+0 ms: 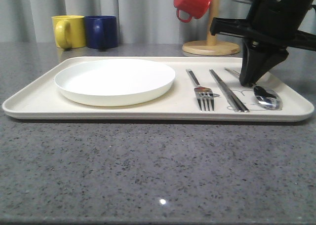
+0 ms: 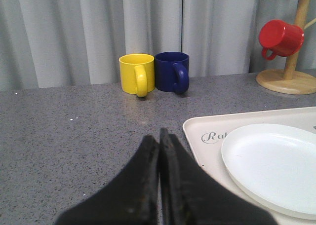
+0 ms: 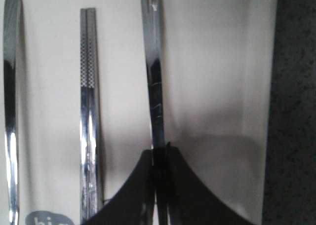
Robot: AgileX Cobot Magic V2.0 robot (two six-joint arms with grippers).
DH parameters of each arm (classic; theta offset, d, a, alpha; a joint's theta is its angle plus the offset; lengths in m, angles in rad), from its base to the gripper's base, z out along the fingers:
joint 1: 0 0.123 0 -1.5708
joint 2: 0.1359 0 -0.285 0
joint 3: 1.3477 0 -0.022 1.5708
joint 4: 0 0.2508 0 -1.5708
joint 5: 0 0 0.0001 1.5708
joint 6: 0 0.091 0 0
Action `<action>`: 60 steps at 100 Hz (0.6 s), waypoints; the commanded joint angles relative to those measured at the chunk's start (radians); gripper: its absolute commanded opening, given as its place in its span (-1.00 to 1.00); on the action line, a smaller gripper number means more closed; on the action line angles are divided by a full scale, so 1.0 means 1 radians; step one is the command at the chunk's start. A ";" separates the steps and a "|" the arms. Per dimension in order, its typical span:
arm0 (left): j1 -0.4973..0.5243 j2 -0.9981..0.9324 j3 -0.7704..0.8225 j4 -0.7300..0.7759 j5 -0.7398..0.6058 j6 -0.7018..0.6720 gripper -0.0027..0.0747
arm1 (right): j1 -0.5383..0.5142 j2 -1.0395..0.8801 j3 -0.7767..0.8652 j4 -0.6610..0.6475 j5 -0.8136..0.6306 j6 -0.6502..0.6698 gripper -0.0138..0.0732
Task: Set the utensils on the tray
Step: 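Lower the spoon onto the tray beside the chopsticks and release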
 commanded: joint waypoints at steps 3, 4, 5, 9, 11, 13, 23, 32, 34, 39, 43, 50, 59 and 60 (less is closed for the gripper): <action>0.001 0.007 -0.028 -0.006 -0.073 -0.004 -0.98 | -0.001 -0.039 -0.032 -0.007 -0.009 -0.001 -0.37; 0.001 0.007 -0.028 -0.006 -0.073 -0.004 -0.98 | -0.001 -0.039 -0.032 -0.007 -0.008 -0.001 -0.34; 0.001 0.007 -0.028 -0.006 -0.073 -0.004 -0.98 | -0.001 -0.039 -0.032 -0.007 -0.008 -0.001 -0.32; 0.001 0.007 -0.028 -0.006 -0.073 -0.004 -0.98 | -0.001 -0.039 -0.032 -0.007 -0.008 -0.001 -0.23; 0.001 0.007 -0.028 -0.006 -0.073 -0.004 -0.98 | -0.001 -0.039 -0.032 -0.007 -0.008 -0.001 -0.19; 0.001 0.007 -0.028 -0.006 -0.073 -0.004 -0.98 | -0.001 -0.039 -0.032 -0.007 -0.008 -0.001 -0.15; 0.001 0.007 -0.028 -0.006 -0.073 -0.004 -0.98 | -0.001 -0.043 -0.032 -0.007 -0.008 -0.001 -0.05; 0.001 0.007 -0.028 -0.006 -0.073 -0.004 -0.98 | -0.001 -0.054 -0.032 -0.012 -0.009 -0.001 -0.04; 0.001 0.007 -0.028 -0.006 -0.073 -0.004 -0.98 | -0.001 -0.058 -0.032 -0.016 -0.009 -0.001 -0.04; 0.001 0.007 -0.028 -0.006 -0.073 -0.004 -0.98 | -0.001 -0.070 -0.032 -0.030 -0.008 -0.001 -0.04; 0.001 0.007 -0.028 -0.006 -0.073 -0.004 -0.98 | -0.001 -0.085 -0.032 -0.043 -0.008 -0.001 -0.04; 0.001 0.007 -0.028 -0.006 -0.073 -0.004 -0.98 | -0.001 -0.116 -0.032 -0.070 -0.005 -0.002 -0.04; 0.001 0.007 -0.028 -0.006 -0.073 -0.004 -0.98 | -0.001 -0.159 -0.032 -0.129 0.005 -0.002 -0.04; 0.001 0.007 -0.028 -0.006 -0.073 -0.004 -0.98 | -0.001 -0.167 -0.032 -0.135 0.006 -0.002 -0.04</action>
